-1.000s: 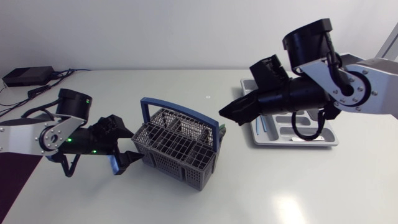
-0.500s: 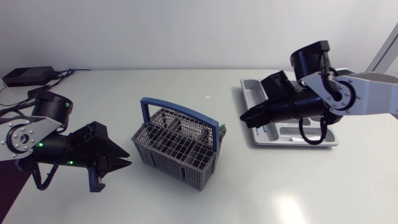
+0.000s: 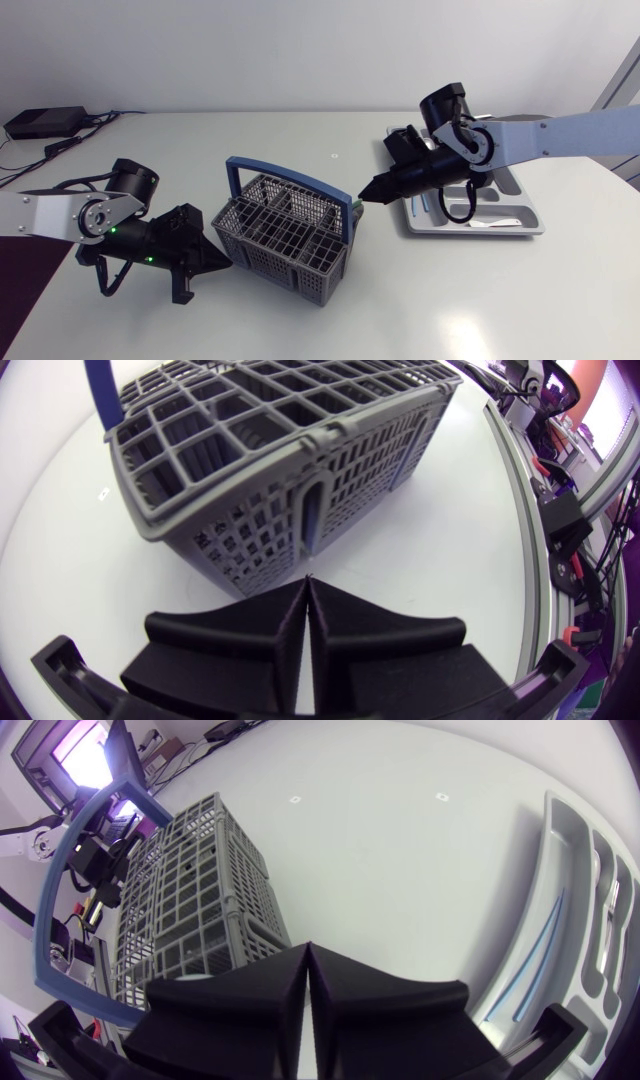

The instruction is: Unload the cutlery basket into the drawer organizer.

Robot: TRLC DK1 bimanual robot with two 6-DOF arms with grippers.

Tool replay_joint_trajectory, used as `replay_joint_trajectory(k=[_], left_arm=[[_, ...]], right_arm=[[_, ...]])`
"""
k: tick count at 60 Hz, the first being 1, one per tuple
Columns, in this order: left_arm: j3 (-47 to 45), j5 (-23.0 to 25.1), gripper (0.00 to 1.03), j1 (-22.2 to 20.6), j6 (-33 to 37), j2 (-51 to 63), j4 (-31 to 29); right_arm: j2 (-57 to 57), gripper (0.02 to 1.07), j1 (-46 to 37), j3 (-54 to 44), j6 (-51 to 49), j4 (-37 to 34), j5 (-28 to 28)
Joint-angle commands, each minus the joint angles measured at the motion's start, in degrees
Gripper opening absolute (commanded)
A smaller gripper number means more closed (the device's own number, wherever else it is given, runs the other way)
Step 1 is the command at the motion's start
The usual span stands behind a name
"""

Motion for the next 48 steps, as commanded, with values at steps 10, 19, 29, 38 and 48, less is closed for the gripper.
replay_joint_trajectory(k=[10, 19, 29, 38, 48], left_arm=[[5.0, 1.0, 0.06, 2.2, -0.4, 5.6, 3.7], [9.4, 1.4, 0.06, 2.0, -3.3, 9.4, 6.2], [16.1, 1.6, 0.06, -0.2, -6.6, 14.5, 7.1], [22.9, 1.6, 0.06, -2.3, -9.5, 19.2, 7.5], [28.6, 1.4, 0.06, -3.7, -11.7, 23.6, 7.6]], right_arm=[[-0.5, 0.08, 2.0, -1.7, 1.8, -2.3, -2.1], [-4.8, 0.08, 2.8, -6.0, 1.8, -3.7, -2.4], [-9.0, 0.08, 3.9, -8.8, 1.8, -6.1, -2.9], [-9.9, 0.08, 7.2, -10.2, 2.2, -6.4, -2.9], [-10.3, 0.08, 11.4, -10.4, 3.5, -6.5, -2.9]])
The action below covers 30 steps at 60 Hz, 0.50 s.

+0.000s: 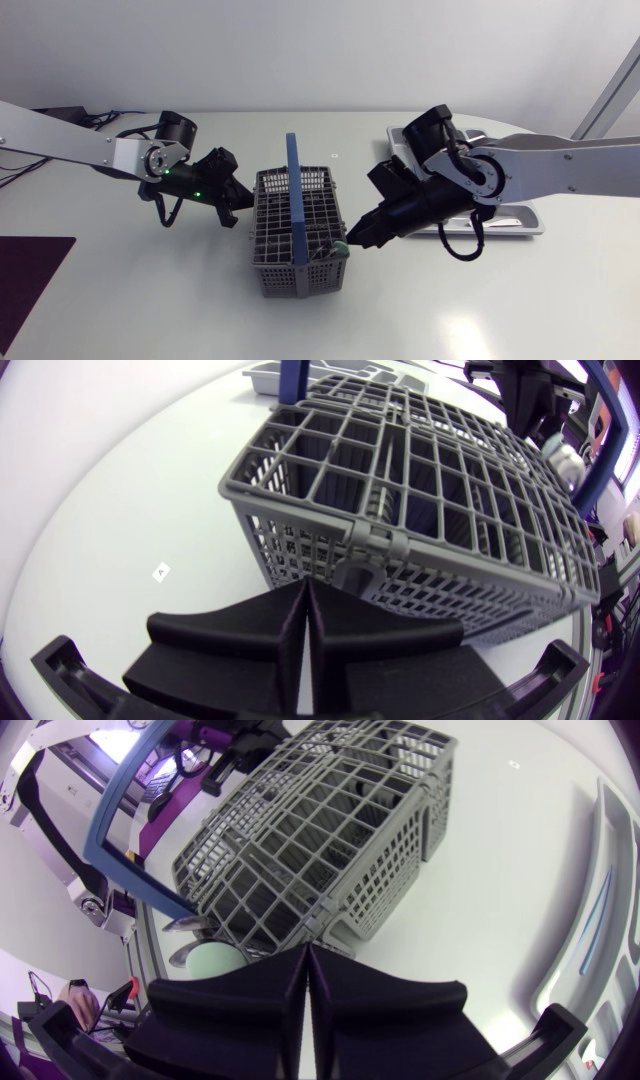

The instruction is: Unload the cutlery basket into the drawer organizer.

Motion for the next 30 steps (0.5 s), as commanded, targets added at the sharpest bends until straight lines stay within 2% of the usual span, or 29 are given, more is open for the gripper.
replay_joint_trajectory(k=[1, 9, 15, 21, 30], left_arm=[[3.6, 0.6, 0.06, -0.8, -2.0, 3.0, 0.6], [3.8, 0.6, 0.07, 0.6, -2.1, 3.2, 0.5], [0.2, 0.6, 0.08, 2.9, -1.9, -1.4, 0.4], [-7.8, 0.6, 0.08, 4.3, -0.9, -11.1, 0.3], [-21.4, 0.7, 0.09, 3.5, 0.7, -28.4, -0.7]], right_arm=[[-1.0, 0.08, 2.3, -1.4, 1.8, -0.4, -0.7], [-1.9, 0.08, 1.0, -0.7, 1.3, -0.3, 0.1], [-2.8, 0.08, -2.6, 0.7, 0.2, 0.2, 1.0], [-0.6, 0.08, -5.7, 2.9, -0.4, 2.2, 1.7], [6.4, 0.08, -8.3, 7.9, -0.6, 5.9, 1.7]])
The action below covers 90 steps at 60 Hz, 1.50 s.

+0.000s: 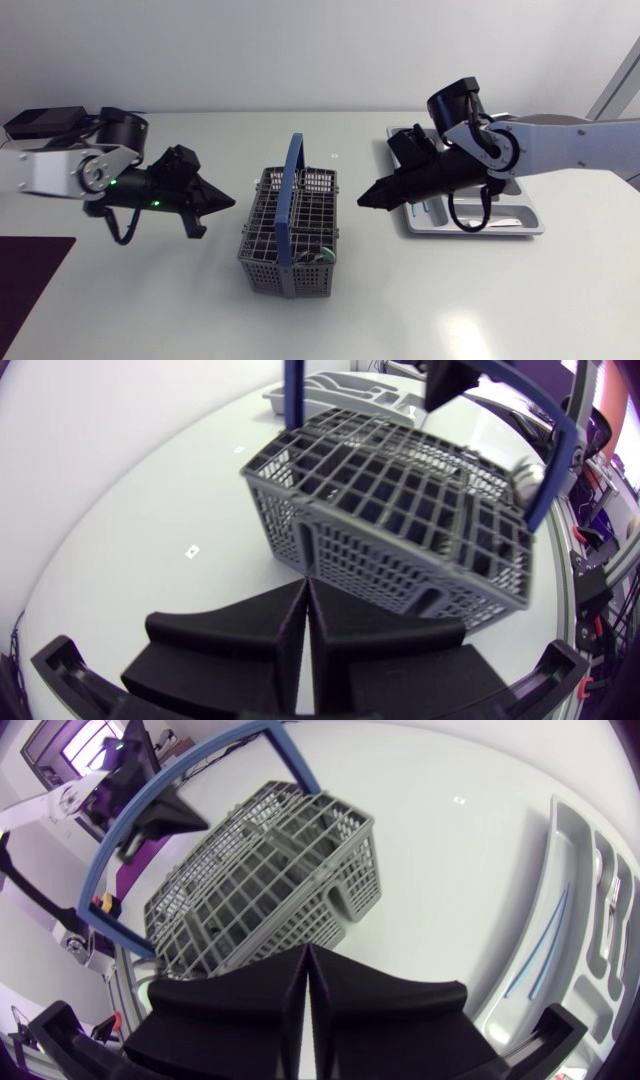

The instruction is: Unload the cutlery basket into the drawer organizer.

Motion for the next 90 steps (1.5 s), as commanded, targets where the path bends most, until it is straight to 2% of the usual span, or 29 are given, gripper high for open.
replay_joint_trajectory(k=[1, 9, 18, 29, 38, 48, 57, 67, 90], left_arm=[[-7.8, 0.6, 0.09, -1.3, 2.1, -10.4, -1.8], [-14.7, 0.6, 0.09, -5.3, 4.3, -21.5, -8.4], [-17.5, 0.6, 0.09, -10.3, 4.7, -27.7, -12.9], [-17.7, 0.6, 0.08, -14.8, 4.6, -26.7, -14.2], [-17.5, 0.5, 0.08, -17.0, 4.8, -21.3, -12.8], [-17.5, 0.4, 0.08, -16.6, 4.8, -18.5, -10.1], [-17.1, 0.3, 0.08, -15.1, 4.7, -16.7, -7.7], [-16.9, -0.1, 0.08, -13.6, 4.7, -14.8, -4.9], [-13.4, -0.2, 0.09, -6.8, 5.6, -10.3, -0.4]], right_arm=[[5.1, 0.08, -1.1, 3.5, -0.7, 1.8, 0.2], [11.6, 0.08, -2.3, 9.6, -0.5, 3.1, 0.0], [18.0, 0.08, -2.9, 16.9, 0.0, 3.0, 0.0], [23.9, 0.08, -3.1, 24.8, 0.9, 2.4, -0.4], [27.4, 0.08, -2.4, 30.3, 0.9, 0.7, -1.8], [31.3, 0.08, -1.3, 35.1, 0.6, -2.7, -3.9], [32.0, 0.08, -0.1, 35.1, -1.4, -4.9, -4.5], [29.3, 0.08, 0.0, 31.0, -3.0, -5.7, -5.2], [17.9, 0.08, -1.8, 17.3, -6.0, -5.6, -6.8]])
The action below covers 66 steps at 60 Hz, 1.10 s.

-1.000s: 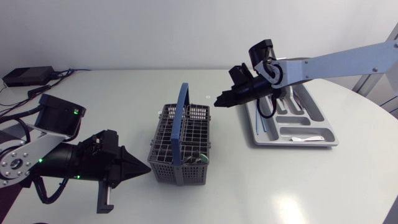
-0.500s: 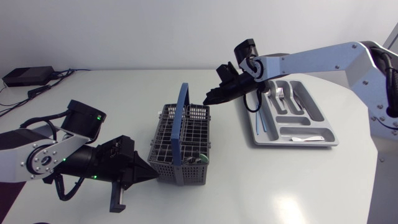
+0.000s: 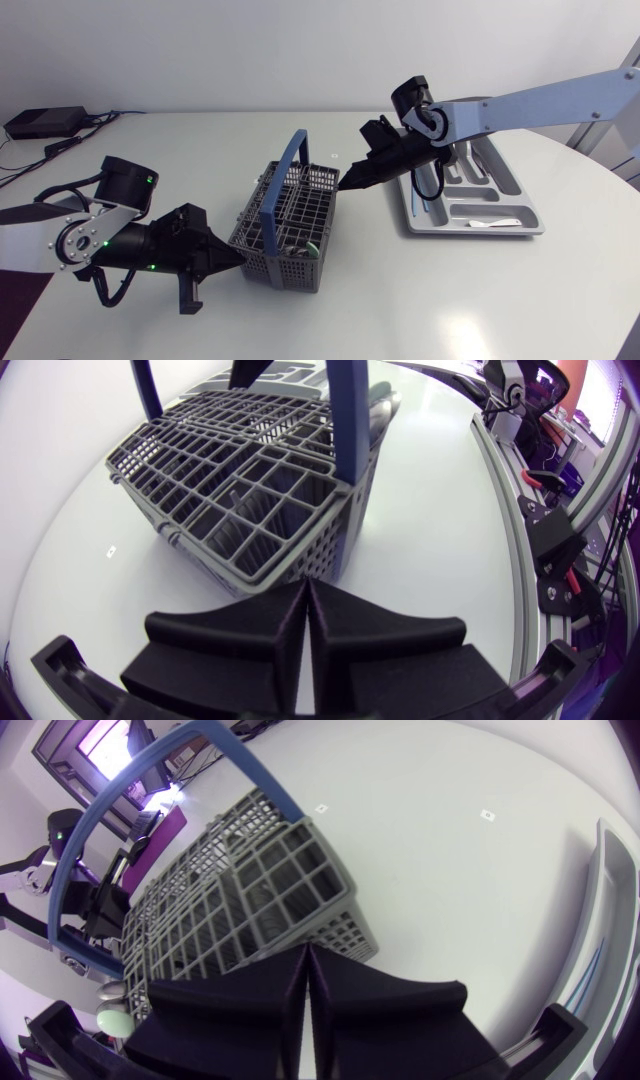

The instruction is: Unload the cutlery basket into the drawer organizer.

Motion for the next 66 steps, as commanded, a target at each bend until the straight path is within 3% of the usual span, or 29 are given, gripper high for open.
replay_joint_trajectory(k=[1, 20, 46, 66], left_arm=[[2.3, -0.1, 0.09, 1.7, 1.6, 2.0, 0.9], [-1.3, 0.0, 0.09, 1.7, 0.8, -2.3, 0.6], [-2.8, 0.0, 0.09, -2.0, -0.5, -3.7, 0.4], [-2.3, -0.1, 0.09, -1.5, -0.4, -1.0, 2.7]], right_arm=[[-2.7, 0.08, -0.5, -2.8, -1.6, -0.4, -0.5], [3.7, 0.08, -4.3, 6.3, 1.5, 0.9, -0.3], [12.9, 0.08, -2.1, 18.0, 5.4, 0.6, -0.5], [14.1, 0.08, -0.7, 17.1, 2.8, -4.3, -3.4]])
